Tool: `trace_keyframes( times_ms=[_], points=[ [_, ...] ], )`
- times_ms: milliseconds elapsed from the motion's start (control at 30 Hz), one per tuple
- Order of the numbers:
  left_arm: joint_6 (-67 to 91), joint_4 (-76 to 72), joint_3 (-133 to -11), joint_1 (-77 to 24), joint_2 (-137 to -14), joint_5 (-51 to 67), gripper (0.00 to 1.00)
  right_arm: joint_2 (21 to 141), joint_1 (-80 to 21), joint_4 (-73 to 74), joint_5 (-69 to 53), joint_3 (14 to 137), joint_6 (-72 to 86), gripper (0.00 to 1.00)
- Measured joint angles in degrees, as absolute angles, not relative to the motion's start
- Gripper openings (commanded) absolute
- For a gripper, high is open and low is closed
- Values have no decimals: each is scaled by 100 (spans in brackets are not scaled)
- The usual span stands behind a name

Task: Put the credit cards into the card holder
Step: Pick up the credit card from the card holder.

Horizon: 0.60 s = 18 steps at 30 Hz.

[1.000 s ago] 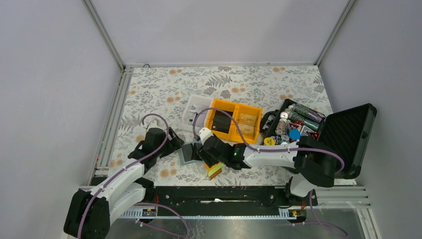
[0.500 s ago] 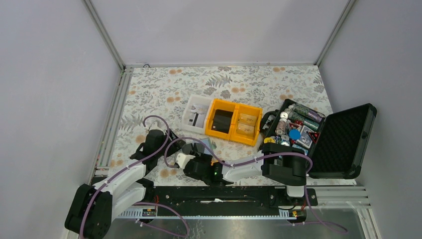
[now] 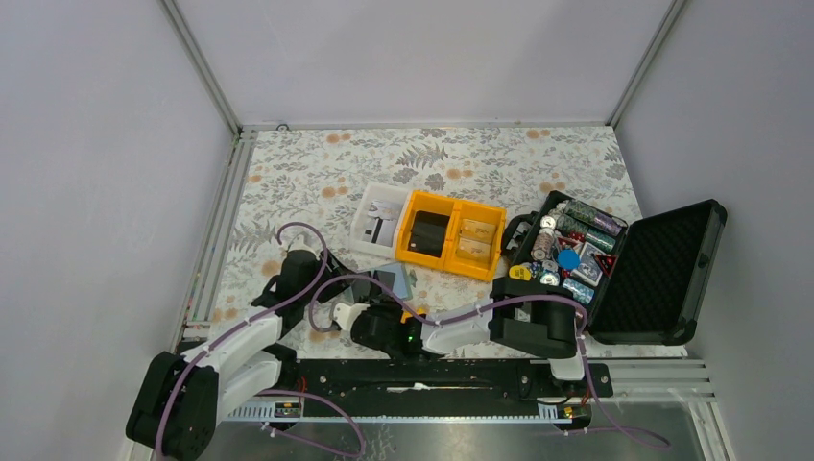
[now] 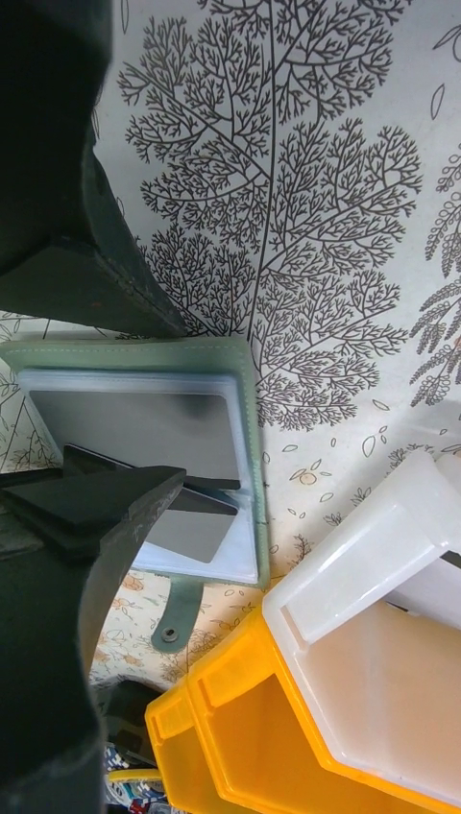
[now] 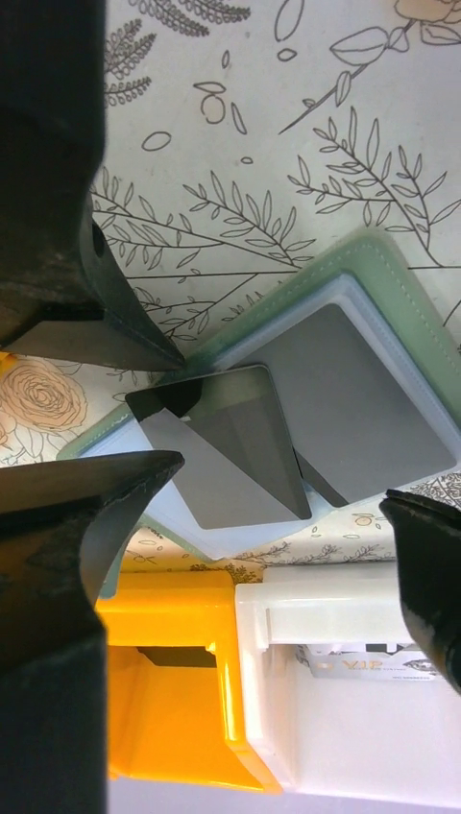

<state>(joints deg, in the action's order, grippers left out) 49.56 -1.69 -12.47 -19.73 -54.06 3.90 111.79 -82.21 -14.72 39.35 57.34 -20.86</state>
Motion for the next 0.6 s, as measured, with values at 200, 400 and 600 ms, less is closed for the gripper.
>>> trace_keyframes(
  times_ms=[200, 400, 600],
  points=[
    [4954, -340, -1236, -1973, -5537, 443, 52, 11367, -8243, -1839, 3997, 5734, -2375, 17],
    [4952, -456, -1236, -1964, -5625, 475, 52, 11557, -8289, -2250, 4209, 5690, -2709, 0],
    [4936, -355, -1240, -1951, -5555, 462, 51, 11216, -8630, -2921, 4552, 4995, -2993, 0]
  ],
)
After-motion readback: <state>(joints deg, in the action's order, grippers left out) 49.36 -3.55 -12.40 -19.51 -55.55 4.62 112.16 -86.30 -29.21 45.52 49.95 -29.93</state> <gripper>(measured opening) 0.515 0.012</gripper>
